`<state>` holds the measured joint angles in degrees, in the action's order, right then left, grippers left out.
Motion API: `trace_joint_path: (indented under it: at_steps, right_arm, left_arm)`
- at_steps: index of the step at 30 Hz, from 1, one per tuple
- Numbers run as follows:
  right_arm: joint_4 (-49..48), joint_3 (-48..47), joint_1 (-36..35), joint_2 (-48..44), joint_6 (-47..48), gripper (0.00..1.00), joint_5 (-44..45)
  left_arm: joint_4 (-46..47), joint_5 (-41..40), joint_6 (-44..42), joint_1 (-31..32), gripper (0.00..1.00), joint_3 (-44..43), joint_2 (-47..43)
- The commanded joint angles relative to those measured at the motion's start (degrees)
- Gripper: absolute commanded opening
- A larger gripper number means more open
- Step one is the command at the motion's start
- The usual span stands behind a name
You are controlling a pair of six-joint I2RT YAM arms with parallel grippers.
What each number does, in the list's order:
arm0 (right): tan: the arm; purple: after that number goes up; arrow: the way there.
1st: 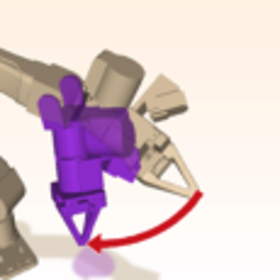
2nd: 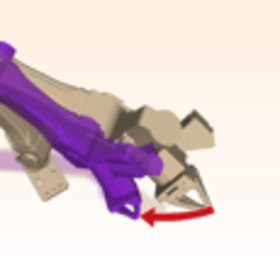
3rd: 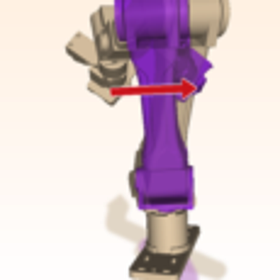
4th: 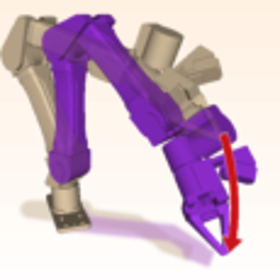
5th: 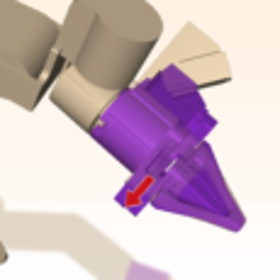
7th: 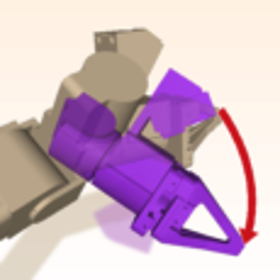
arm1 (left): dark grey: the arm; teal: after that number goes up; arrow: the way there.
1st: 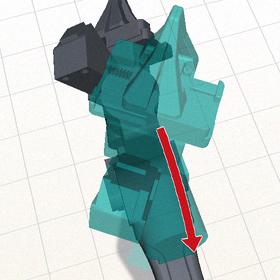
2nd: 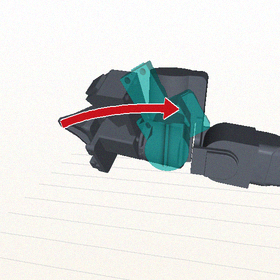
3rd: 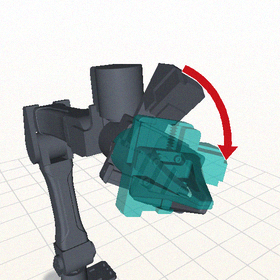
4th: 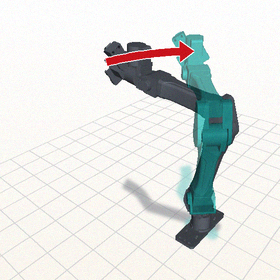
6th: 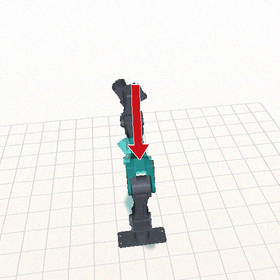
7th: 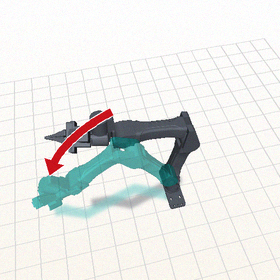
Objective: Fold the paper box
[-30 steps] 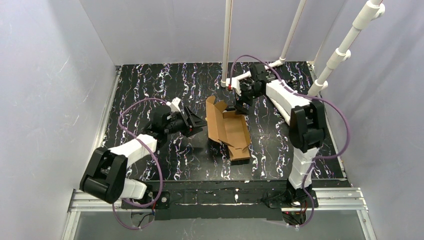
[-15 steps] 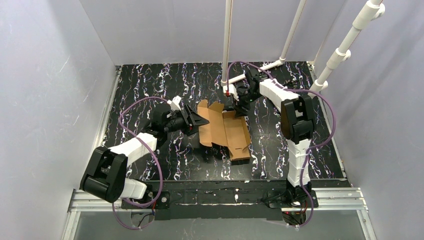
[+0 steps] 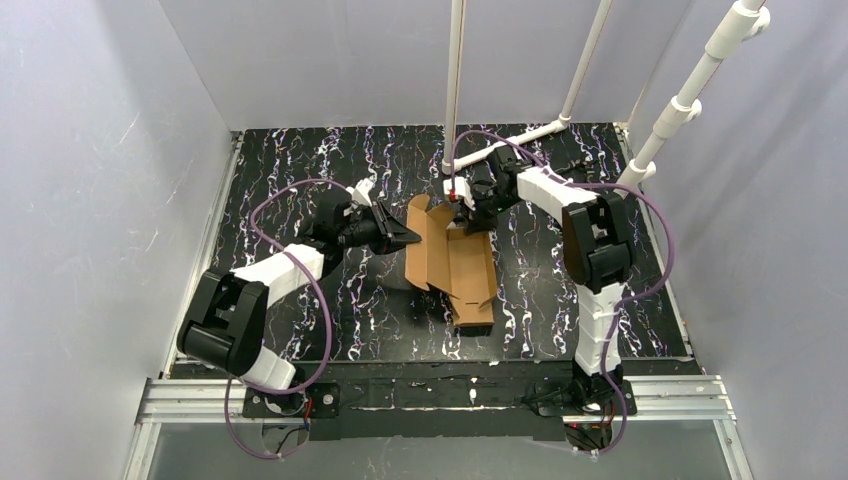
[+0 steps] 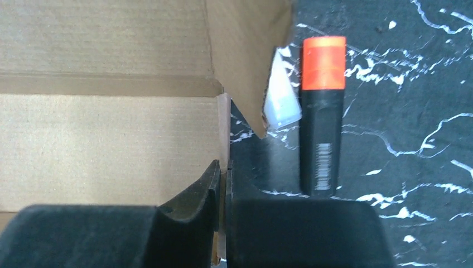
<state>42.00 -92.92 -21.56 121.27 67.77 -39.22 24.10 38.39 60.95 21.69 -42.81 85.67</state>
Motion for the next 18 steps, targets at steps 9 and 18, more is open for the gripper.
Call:
trace_joint_path:
  at_steps: [9, 18]
  right_arm:
    - [-29.51, 25.74, -2.43, -22.10, -34.45, 0.01, 16.77]
    - [-36.88, 36.98, -5.51, -26.20, -48.40, 0.10, 25.59]
  left_arm:
    - [-29.96, 3.22, -20.53, -0.54, 0.11, -19.89, 5.71]
    - [-31.83, 10.21, -21.94, -0.47, 0.08, -26.56, 12.18]
